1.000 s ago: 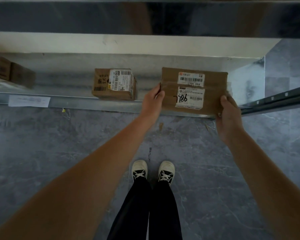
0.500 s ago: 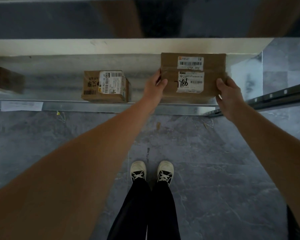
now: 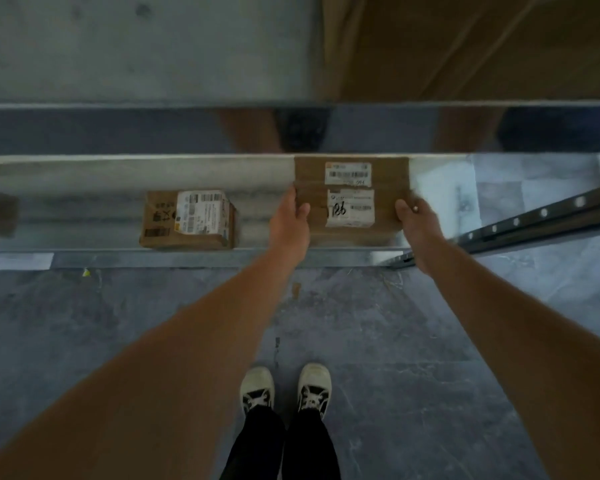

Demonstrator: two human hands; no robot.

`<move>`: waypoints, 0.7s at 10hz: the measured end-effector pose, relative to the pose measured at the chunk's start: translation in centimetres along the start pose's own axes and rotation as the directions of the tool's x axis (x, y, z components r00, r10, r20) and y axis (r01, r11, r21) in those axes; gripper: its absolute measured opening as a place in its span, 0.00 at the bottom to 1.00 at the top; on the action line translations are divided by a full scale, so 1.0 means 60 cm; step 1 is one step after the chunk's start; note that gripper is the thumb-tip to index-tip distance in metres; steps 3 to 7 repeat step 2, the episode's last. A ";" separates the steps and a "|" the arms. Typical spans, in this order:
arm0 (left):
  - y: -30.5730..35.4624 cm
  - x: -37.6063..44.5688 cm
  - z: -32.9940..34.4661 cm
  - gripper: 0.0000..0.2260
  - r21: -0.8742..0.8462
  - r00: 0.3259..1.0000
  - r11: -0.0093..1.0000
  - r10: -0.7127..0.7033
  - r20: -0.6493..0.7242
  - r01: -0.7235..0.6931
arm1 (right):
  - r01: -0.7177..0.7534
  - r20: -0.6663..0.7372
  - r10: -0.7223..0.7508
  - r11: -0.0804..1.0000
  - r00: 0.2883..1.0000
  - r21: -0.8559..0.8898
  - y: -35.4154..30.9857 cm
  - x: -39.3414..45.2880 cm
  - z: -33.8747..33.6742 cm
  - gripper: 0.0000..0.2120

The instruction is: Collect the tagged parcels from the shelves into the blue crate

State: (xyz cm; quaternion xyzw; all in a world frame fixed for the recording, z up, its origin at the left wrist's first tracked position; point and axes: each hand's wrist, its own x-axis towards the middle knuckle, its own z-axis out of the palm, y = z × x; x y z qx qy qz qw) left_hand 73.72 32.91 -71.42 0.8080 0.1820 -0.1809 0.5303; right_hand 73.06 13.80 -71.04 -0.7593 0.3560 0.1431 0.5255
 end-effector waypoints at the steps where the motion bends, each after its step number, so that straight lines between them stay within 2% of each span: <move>1: 0.017 -0.006 -0.007 0.26 0.068 1.000 0.998 0.016 -0.018 -0.015 | -0.023 -0.021 0.021 0.994 1.000 -0.104 -0.018 -0.017 -0.005 0.24; 2: 0.026 -0.012 -0.021 0.27 0.172 0.994 0.982 0.095 -0.063 -0.083 | -0.045 -0.089 0.036 0.994 0.995 -0.101 -0.041 -0.030 -0.009 0.28; 7: 0.026 -0.012 -0.021 0.27 0.172 0.994 0.982 0.095 -0.063 -0.083 | -0.045 -0.089 0.036 0.994 0.995 -0.101 -0.041 -0.030 -0.009 0.28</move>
